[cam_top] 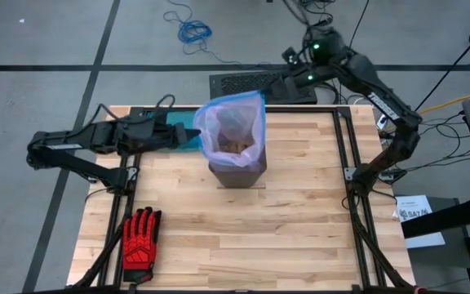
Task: Place trash/remove bag and relplace
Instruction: Close the pink trash bag
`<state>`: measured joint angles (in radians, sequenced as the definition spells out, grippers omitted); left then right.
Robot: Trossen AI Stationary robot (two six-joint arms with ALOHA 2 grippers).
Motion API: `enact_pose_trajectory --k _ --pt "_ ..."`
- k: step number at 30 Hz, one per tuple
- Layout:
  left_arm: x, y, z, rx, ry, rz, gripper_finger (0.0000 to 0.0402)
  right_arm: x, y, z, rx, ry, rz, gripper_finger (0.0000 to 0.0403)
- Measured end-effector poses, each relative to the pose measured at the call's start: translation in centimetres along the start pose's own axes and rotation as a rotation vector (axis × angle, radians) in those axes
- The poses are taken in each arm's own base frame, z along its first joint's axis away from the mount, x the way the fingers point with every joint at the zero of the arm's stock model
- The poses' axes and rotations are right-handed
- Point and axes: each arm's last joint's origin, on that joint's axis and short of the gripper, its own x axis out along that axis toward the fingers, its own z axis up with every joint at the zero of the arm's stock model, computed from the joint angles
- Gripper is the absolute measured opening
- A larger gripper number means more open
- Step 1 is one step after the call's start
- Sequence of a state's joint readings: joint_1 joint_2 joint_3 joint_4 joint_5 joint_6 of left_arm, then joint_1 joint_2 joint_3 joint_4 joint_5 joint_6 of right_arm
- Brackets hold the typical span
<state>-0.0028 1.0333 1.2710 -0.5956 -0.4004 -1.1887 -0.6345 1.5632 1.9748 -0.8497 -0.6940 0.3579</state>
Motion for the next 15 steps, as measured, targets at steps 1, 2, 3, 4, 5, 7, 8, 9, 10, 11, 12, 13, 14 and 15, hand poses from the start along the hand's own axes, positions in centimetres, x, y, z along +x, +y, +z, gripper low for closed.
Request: enact_pose_trajectory --k 1,2,3,4,5,7,8,9,10,11,12,13,14,15 --pt "-0.1 0.0 0.3 -0.001 -0.008 0.004 0.0 -0.3 1.1 0.4 -0.03 -0.02 -0.001 0.0" --pt "-0.2 0.0 0.5 0.0 -0.012 0.016 0.0 -0.5 2.0 0.7 -0.048 -0.033 -0.006 0.0" --pt "-0.2 0.1 0.6 0.002 -0.011 0.03 0.0 -0.6 2.8 0.9 -0.059 -0.039 -0.011 0.0" --pt "-0.3 0.2 0.8 0.001 -0.008 0.037 0.0 -0.6 3.5 1.1 -0.065 -0.038 -0.019 0.0" --pt "-0.3 0.2 0.9 0.0 -0.004 0.041 0.0 -0.5 4.0 1.1 -0.072 -0.033 -0.035 0.0" --pt "-0.1 0.1 1.1 0.001 0.011 0.049 0.0 0.2 4.5 0.8 -0.08 0.006 -0.096 0.0" --pt "0.0 -0.1 1.2 0.003 0.018 0.045 0.0 0.6 4.6 0.6 -0.082 0.03 -0.132 0.0" --pt "0.0 -0.3 1.3 0.015 0.023 0.041 0.0 1.1 4.6 0.3 -0.085 0.061 -0.168 0.0" --pt "0.1 -0.5 1.4 0.026 0.028 0.04 0.0 1.7 4.5 0.0 -0.086 0.094 -0.202 0.0" --pt "0.4 -0.8 1.5 0.041 0.035 0.044 0.0 2.3 4.4 -0.3 -0.085 0.13 -0.232 0.0" --pt "0.6 -1.0 1.7 0.058 0.04 0.05 0.0 2.9 4.3 -0.6 -0.086 0.161 -0.254 0.0" --pt "0.8 -1.4 1.8 0.071 0.043 0.05 0.0 3.5 4.2 -0.9 -0.088 0.189 -0.276 0.0" --pt "0.9 -1.7 2.1 0.085 0.048 0.052 0.0 4.0 4.2 -1.1 -0.093 0.214 -0.295 0.0" --pt "1.1 -2.1 2.3 0.098 0.057 0.06 0.0 4.5 4.2 -1.2 -0.098 0.233 -0.309 0.0"
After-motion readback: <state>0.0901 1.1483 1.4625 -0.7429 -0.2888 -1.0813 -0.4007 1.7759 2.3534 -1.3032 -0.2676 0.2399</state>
